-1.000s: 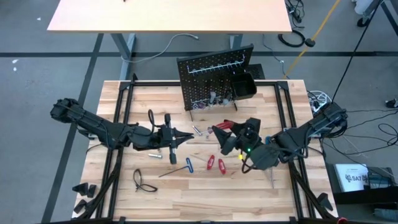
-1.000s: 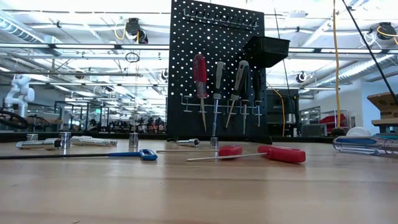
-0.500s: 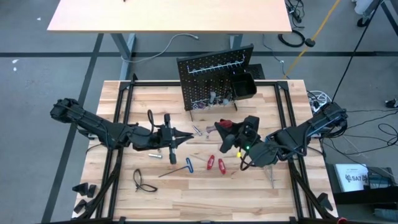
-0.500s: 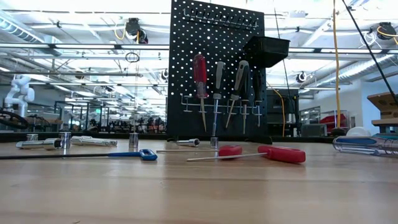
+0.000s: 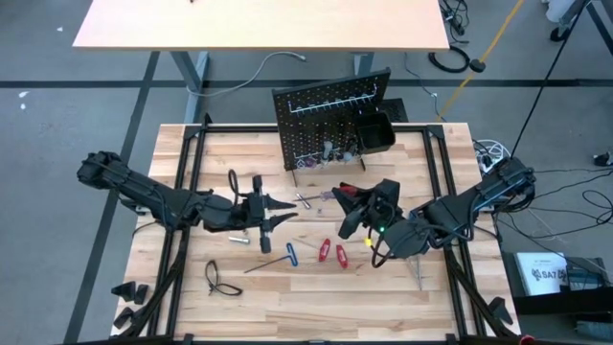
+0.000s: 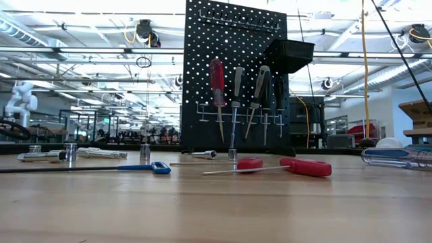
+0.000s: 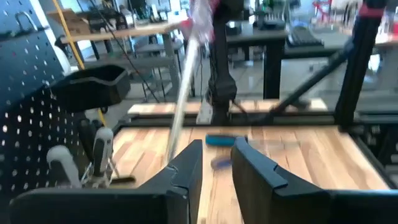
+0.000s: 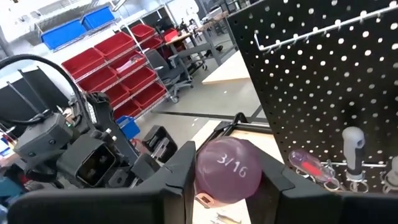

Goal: Hang tools onto peg board
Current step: Hang the red screwdriver on the pegboard

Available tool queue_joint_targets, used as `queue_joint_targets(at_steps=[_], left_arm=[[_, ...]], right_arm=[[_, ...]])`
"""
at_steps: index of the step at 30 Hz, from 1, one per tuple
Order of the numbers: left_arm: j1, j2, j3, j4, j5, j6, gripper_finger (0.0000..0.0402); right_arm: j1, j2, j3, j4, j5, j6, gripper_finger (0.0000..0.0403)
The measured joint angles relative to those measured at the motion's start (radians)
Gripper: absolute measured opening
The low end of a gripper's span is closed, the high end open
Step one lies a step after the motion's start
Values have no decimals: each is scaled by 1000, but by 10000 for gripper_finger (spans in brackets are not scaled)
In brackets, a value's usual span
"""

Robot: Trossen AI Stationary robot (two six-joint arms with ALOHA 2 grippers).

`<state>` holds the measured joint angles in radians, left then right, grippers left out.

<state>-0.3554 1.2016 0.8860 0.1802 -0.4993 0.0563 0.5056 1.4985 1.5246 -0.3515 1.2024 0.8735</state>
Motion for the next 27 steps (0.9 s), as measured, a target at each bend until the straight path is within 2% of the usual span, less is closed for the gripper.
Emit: queue_joint_targets(at_steps=[4,7,14,21,27], left_arm=[[-1,-65,0,-146,-31,-133,106],[0,-143,0,-257,-35,-224,113],[0,-322,0,-469,-32,-261,114],[-1,-430,-30,-506,-17,-277,114],[-1,-461,-62,-534,14,-318,114]], right_arm=[[-10,-6,0,3,-9,-32,84],[-37,-6,0,3,-78,-49,84],[-137,11,-1,44,-254,-99,84],[-229,36,-1,95,-408,-148,84],[-287,59,2,100,-504,-162,84]])
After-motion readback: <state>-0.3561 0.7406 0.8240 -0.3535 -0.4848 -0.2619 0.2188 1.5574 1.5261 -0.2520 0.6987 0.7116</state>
